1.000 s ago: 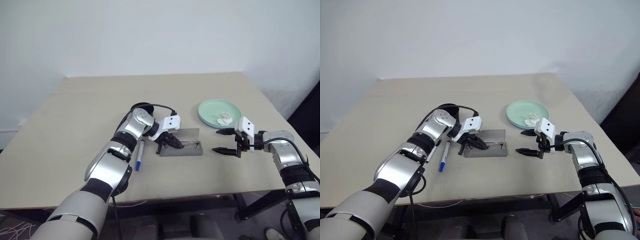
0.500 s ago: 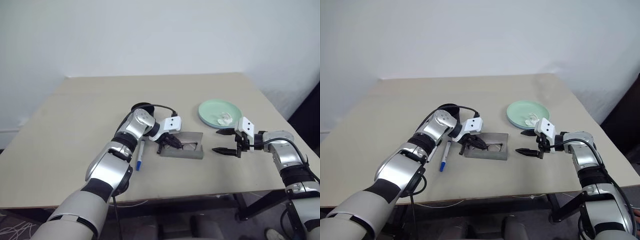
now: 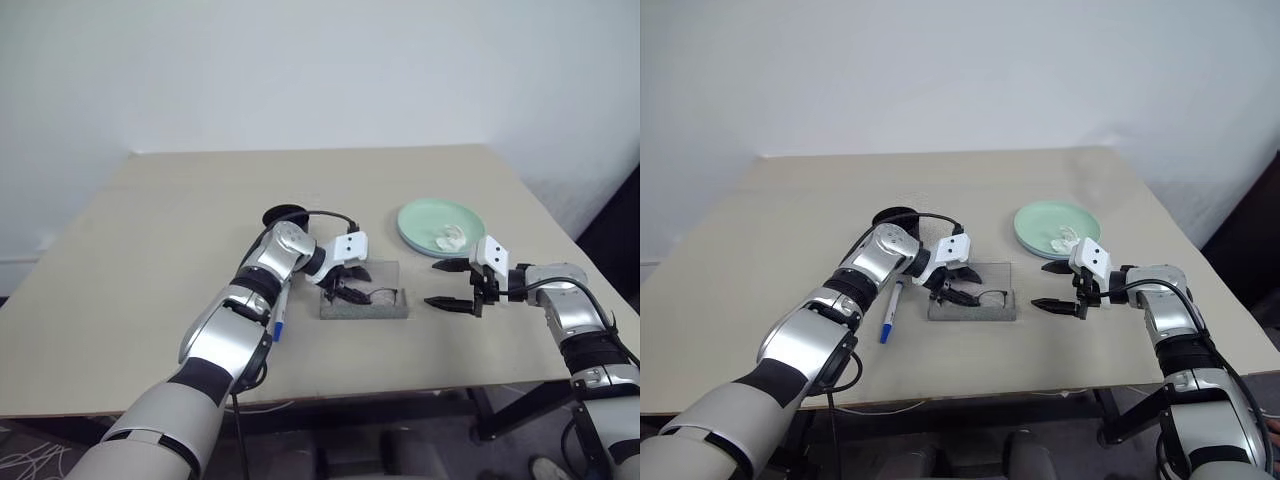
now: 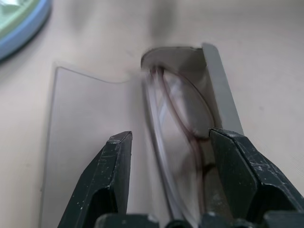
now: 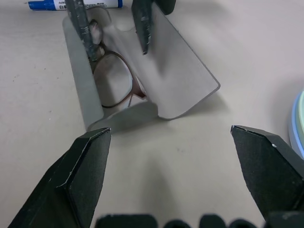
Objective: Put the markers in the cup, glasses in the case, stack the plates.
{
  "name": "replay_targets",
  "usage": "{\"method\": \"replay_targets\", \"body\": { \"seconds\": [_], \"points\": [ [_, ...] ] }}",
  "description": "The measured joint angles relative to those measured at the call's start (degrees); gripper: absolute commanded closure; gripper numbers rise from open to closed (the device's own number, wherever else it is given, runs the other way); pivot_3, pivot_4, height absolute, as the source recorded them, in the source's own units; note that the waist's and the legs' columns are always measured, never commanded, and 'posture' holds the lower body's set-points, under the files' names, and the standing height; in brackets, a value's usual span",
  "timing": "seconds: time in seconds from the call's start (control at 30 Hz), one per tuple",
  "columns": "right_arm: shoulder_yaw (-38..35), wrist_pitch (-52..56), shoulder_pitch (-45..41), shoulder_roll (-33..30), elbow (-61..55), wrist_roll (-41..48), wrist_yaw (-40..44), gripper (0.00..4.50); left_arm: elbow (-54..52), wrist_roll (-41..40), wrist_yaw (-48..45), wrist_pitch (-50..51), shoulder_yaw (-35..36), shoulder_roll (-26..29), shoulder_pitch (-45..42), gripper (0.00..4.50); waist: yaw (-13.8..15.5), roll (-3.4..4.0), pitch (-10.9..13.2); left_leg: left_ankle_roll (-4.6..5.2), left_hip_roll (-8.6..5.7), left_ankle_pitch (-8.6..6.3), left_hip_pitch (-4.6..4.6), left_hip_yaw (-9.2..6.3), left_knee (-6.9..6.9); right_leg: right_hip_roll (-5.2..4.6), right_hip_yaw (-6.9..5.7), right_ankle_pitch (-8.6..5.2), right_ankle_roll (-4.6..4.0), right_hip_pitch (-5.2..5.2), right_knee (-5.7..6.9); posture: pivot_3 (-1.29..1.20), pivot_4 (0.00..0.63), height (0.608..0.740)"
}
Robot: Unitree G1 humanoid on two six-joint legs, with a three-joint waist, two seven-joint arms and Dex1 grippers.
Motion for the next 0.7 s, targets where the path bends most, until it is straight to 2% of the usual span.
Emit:
{"method": "replay_targets", "body": {
  "seconds": [0.37, 0.4, 0.43, 0.63, 0.7],
  "points": [
    [0.06, -0.28, -0.06, 0.15, 0.07, -0.35, 0.10, 0.13, 0.87, -0.23, 7.05, -3.03, 3.21, -0.22, -3.75, 1.79, 0.02, 0.00, 0.00, 0.00, -0.01, 0.00, 0.00, 0.01, 0.00, 0.00, -0.01, 0.05, 0.08, 0.00, 0.00, 0.00, 0.000, 0.733],
    [0.06, -0.37, -0.06, 0.15, 0.09, -0.37, 0.09, 0.13, 1.00, -0.13, 8.24, -3.45, 3.24, -0.16, -4.14, 2.14, 0.02, 0.00, 0.00, 0.00, -0.01, 0.00, 0.00, 0.01, 0.00, 0.00, -0.01, 0.06, 0.09, 0.01, 0.00, 0.00, 0.000, 0.733],
    [0.06, -0.50, -0.07, 0.16, 0.12, -0.38, 0.08, 0.13, 1.22, 0.01, 9.58, -3.90, 3.25, -0.11, -4.59, 2.26, 0.02, 0.00, 0.00, 0.00, -0.01, 0.00, 0.00, 0.01, 0.00, 0.00, -0.01, 0.06, 0.09, 0.01, 0.00, 0.00, 0.000, 0.733],
    [0.07, -0.86, -0.17, 0.24, 0.24, -0.42, -0.05, 0.13, 3.32, 1.44, 16.12, -5.41, 3.09, -0.05, -5.37, 4.35, 0.01, 0.00, 0.00, 0.00, -0.01, 0.00, 0.01, 0.05, 0.00, 0.00, -0.01, 0.07, 0.11, 0.01, 0.00, 0.00, 0.000, 0.733],
    [0.07, -0.95, -0.18, 0.24, 0.31, -0.43, -0.09, 0.13, 3.95, 2.56, 17.64, -5.41, 2.64, -0.08, -5.37, 4.43, 0.02, 0.00, 0.00, 0.00, -0.01, 0.00, 0.01, 0.12, 0.00, 0.00, -0.02, 0.08, 0.12, 0.01, 0.01, 0.00, 0.000, 0.733]
  ]
}}
